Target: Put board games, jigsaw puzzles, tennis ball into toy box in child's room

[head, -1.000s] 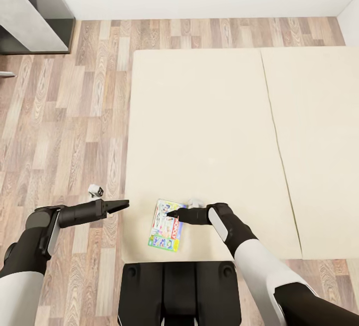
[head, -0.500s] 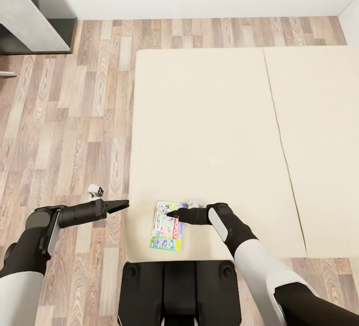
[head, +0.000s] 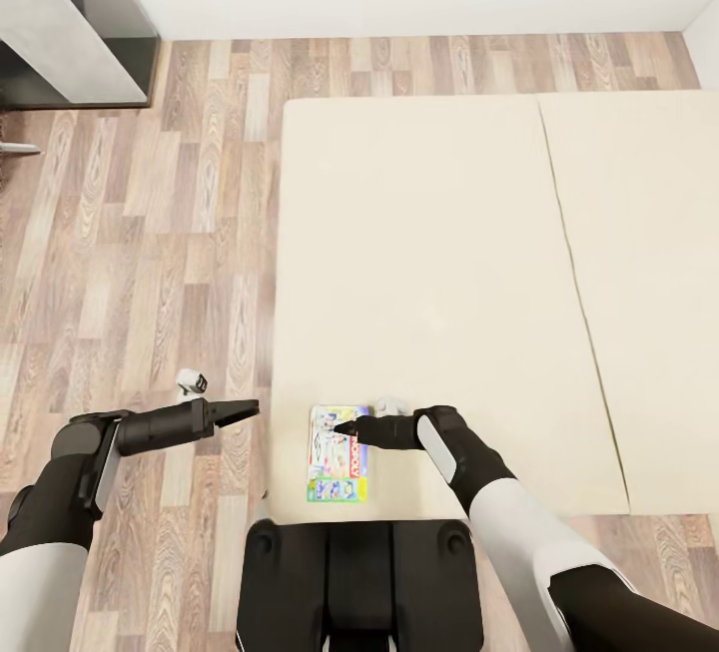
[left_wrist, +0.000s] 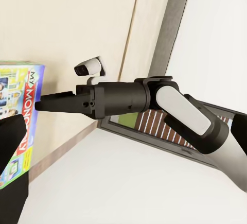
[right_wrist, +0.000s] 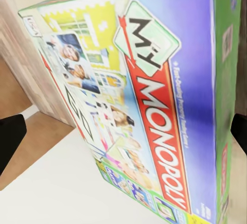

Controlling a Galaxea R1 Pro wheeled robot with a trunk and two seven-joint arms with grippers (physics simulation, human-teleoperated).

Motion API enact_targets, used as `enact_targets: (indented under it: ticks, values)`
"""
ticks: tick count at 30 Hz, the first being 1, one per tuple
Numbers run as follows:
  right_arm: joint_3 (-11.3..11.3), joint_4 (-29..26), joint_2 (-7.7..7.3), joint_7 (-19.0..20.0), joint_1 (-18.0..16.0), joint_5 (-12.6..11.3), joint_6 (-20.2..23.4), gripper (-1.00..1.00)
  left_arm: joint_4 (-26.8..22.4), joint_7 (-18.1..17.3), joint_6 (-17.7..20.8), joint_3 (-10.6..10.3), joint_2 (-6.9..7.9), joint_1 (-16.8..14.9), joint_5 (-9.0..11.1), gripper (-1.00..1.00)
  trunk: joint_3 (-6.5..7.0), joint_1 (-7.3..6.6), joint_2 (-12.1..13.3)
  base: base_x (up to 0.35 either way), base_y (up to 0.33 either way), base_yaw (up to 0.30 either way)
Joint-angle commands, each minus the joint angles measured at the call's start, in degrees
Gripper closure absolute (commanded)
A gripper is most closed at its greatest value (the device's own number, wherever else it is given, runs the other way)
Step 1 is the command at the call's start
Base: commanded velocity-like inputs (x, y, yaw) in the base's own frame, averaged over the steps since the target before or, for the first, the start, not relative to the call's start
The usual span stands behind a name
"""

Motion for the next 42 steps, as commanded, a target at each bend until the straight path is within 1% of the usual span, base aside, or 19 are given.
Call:
enact_targets:
  ticks: [1,28,42]
  values:
    - [0.0,0.0,0.0,0.1,0.0,0.0,0.2,-1.0,0.0,-0.4,0.6,0.1,0.0,0.0,-0.4,-1.0,-0.06,0.03,-0.1,0.0,0.134,0.0]
    - [0.0,0.0,0.0,0.2,0.0,0.0,0.3,-1.0,0.0,-0.4,0.6,0.1,0.0,0.0,-0.4,-1.0,-0.06,0.03,-0.1,0.0,0.115,0.0]
    - [0.0,0.0,0.0,0.0,0.0,-0.1,0.3,-1.0,0.0,-0.4,0.6,0.1,0.0,0.0,-0.4,-1.0,-0.06,0.03,-0.1,0.0,0.054,0.0]
